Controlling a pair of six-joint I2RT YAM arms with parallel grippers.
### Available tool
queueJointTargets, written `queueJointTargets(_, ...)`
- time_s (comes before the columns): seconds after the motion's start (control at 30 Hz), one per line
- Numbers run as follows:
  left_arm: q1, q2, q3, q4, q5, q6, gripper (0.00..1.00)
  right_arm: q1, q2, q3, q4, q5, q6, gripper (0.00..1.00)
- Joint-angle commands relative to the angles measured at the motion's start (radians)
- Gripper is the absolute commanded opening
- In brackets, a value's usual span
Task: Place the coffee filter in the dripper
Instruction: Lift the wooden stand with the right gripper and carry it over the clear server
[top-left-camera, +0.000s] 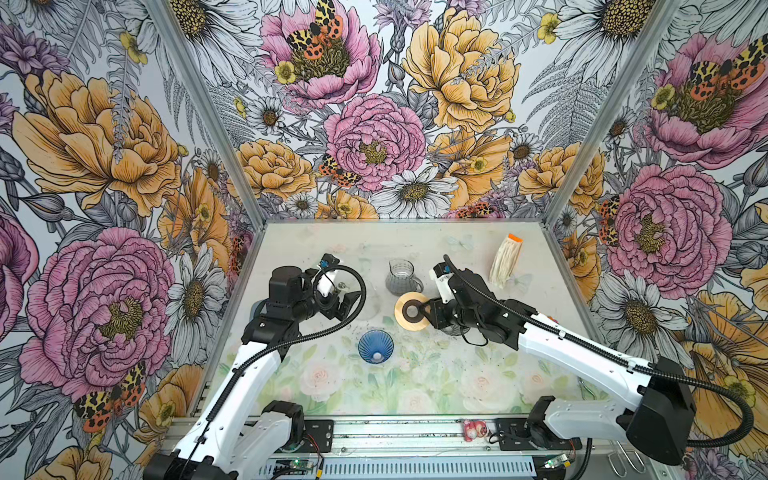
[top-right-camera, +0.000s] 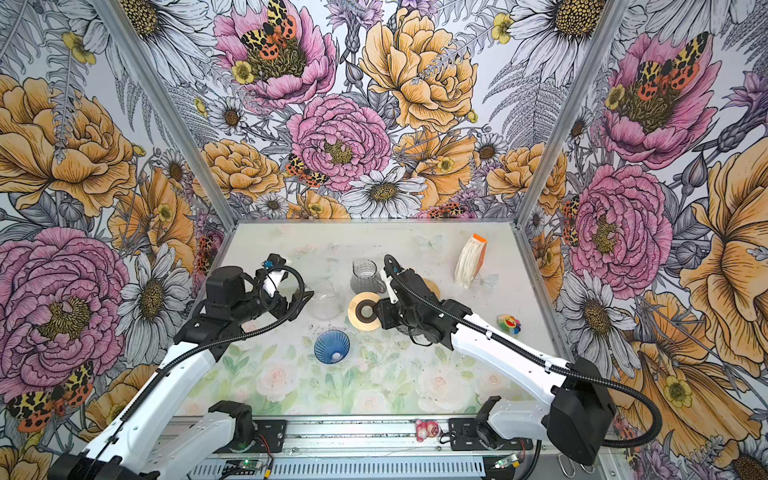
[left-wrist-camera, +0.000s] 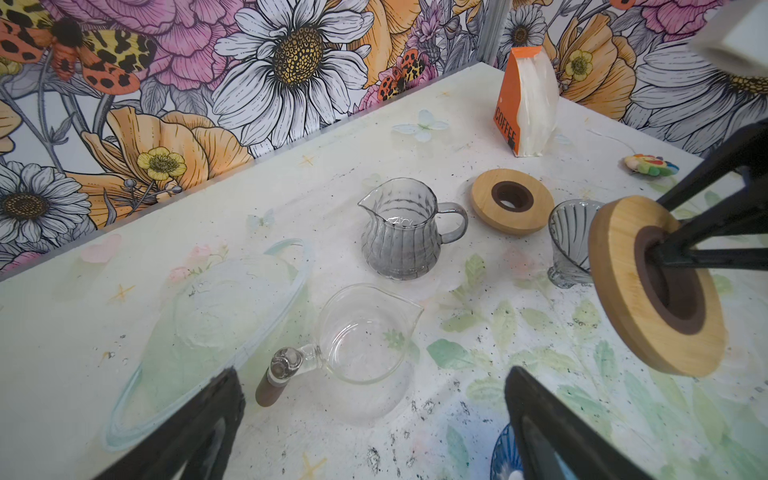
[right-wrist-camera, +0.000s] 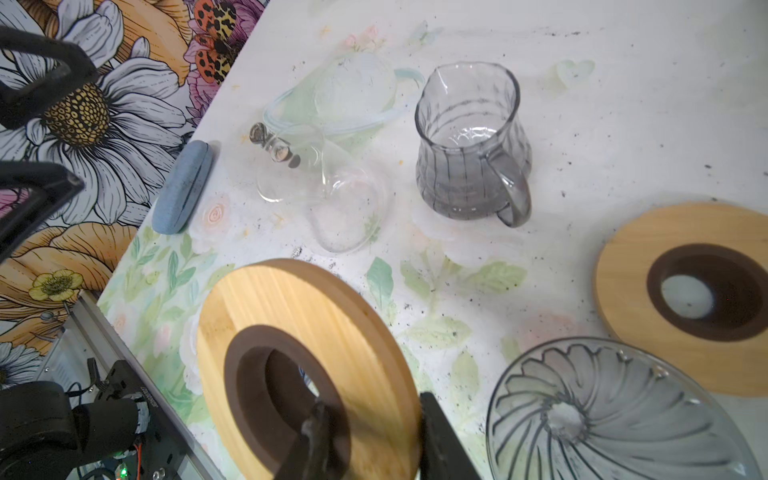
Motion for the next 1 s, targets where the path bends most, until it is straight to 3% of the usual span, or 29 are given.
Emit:
queueJointTargets(0.0,0.019,0.014,0.028,0.018,-0.030,0.003,0.99,-0.002,0.069,0.097,0.007,-0.075,-0.056,0.16)
queueJointTargets(0.37,0.052,0.005,0.009,0.027,-0.095,-0.025,0.99,-0.011,0.355,0.407,-0.024,-0.136,-0.089,0.16)
queueJointTargets(0.97,0.112,0.036,-0.043,0.070,-0.087,-0.056,0.99,-0.056,0.671,0.725,-0.087,-0.193,-0.084,0.16)
